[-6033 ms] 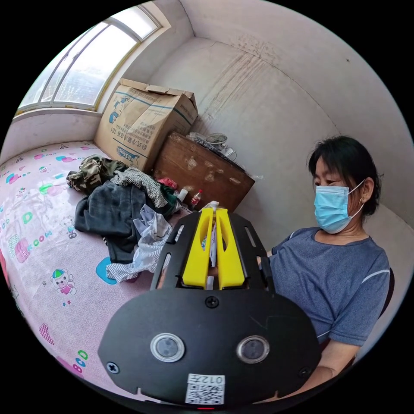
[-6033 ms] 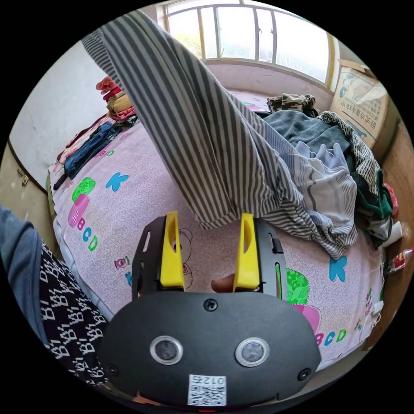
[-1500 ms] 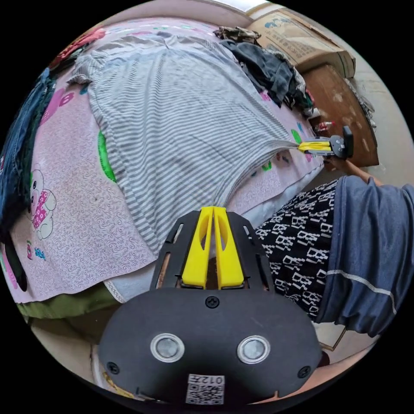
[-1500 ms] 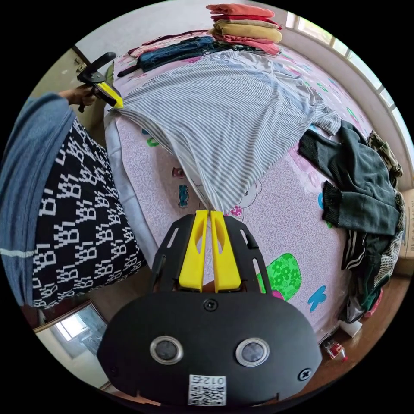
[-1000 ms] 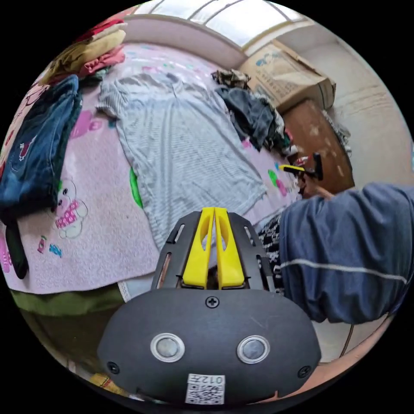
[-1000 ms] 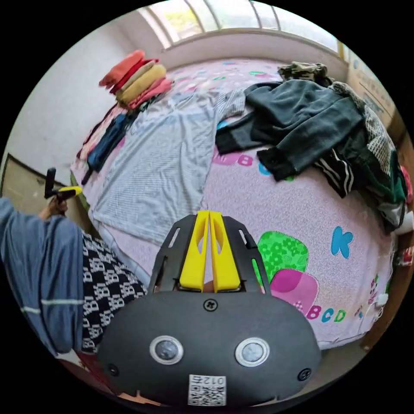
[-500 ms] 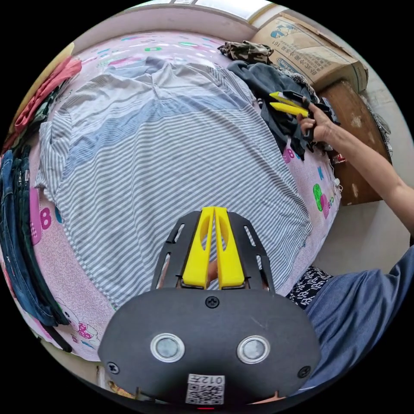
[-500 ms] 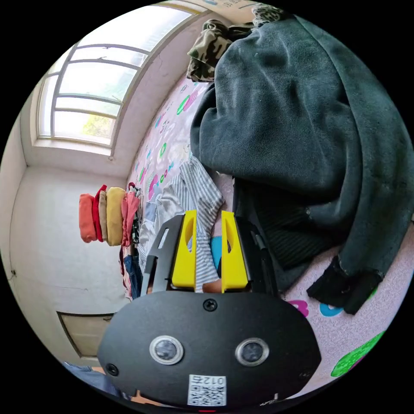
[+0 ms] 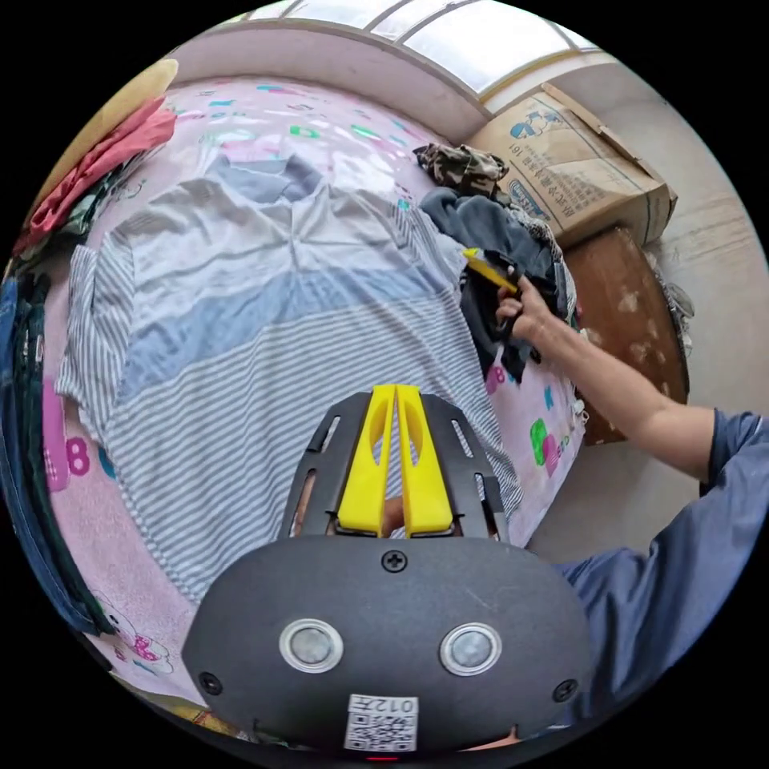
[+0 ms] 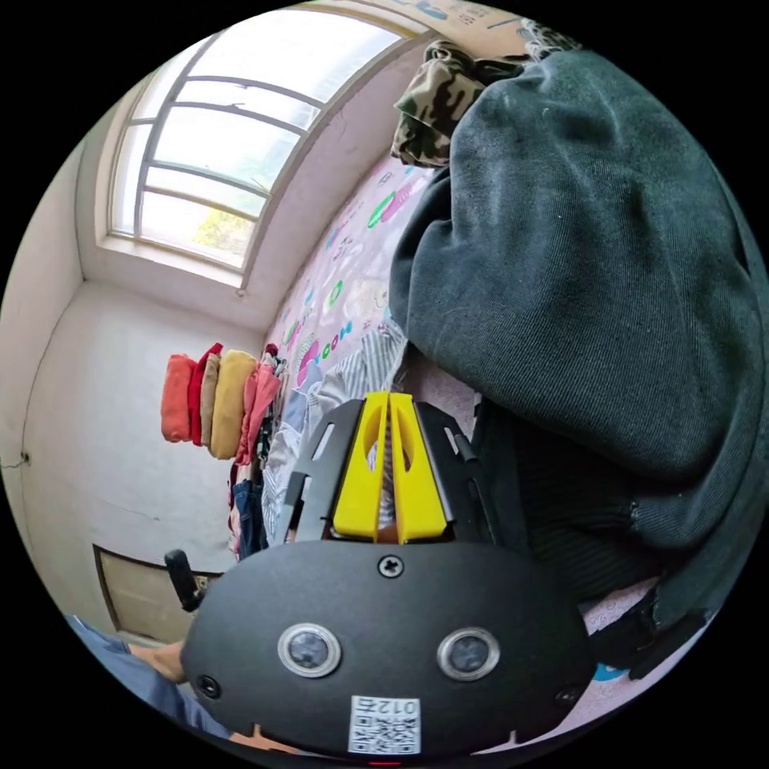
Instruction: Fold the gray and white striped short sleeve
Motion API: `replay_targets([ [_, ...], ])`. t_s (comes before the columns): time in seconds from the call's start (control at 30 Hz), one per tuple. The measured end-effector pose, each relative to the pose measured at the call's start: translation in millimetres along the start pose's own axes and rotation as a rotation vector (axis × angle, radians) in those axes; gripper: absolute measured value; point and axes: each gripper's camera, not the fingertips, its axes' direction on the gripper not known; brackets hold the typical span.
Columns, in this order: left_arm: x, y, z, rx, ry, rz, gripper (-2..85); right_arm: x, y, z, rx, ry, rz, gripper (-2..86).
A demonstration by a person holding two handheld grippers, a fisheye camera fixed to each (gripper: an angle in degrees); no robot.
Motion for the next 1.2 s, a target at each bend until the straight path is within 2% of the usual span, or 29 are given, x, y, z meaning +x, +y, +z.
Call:
replay_targets([
  [0.13, 21.1, -140.0, 33.4, -0.073, 0.187, -0.038, 1.5, -5.5, 15.5, -7.8, -0.005, 0.000, -0.084, 0.1],
  [0.27, 54.1, -238.9, 80.6, -0.174, 0.161, -0.028, 4.1, -6.9, 32.9, -13.8, 0.016, 0.001, -0.114, 0.0],
  [0.37, 74.5, -300.1, 133.1, -0.337, 0.194, -0.064, 9.7, -19.7, 46.6, -15.5, 0.035, -0.007, -0.165, 0.0],
  [0.47, 93.4, -349.1, 170.7, -0.454, 0.152, -0.073, 16.0, -45.8, 59.4, -10.5, 0.024, 0.021, -0.270, 0.0],
  [0.53, 109.2, -381.5, 189.4, -0.512, 0.054, -0.053, 18.5, -67.9, 69.3, -5.0, 0.019, 0.046, -0.353, 0.0],
  [0.7, 138.1, -428.9, 217.2, -0.584, -0.114, 0.013, 19.9, -105.2, 85.1, 3.4, 0.040, 0.107, -0.466, 0.1],
  [0.87, 162.9, -464.0, 239.3, -0.611, -0.263, 0.098, 17.9, -147.1, 99.1, 10.1, 0.067, 0.165, -0.584, 0.2],
  [1.03, 171.4, -487.4, 263.3, -0.667, -0.404, 0.154, 8.7, -180.0, 109.0, 14.5, 0.083, 0.186, -0.618, 0.9],
  [1.2, 161.8, -509.8, 247.7, -0.570, -0.317, 0.096, 3.2, -178.7, 124.8, 7.9, -0.009, 0.256, -0.543, 5.1],
])
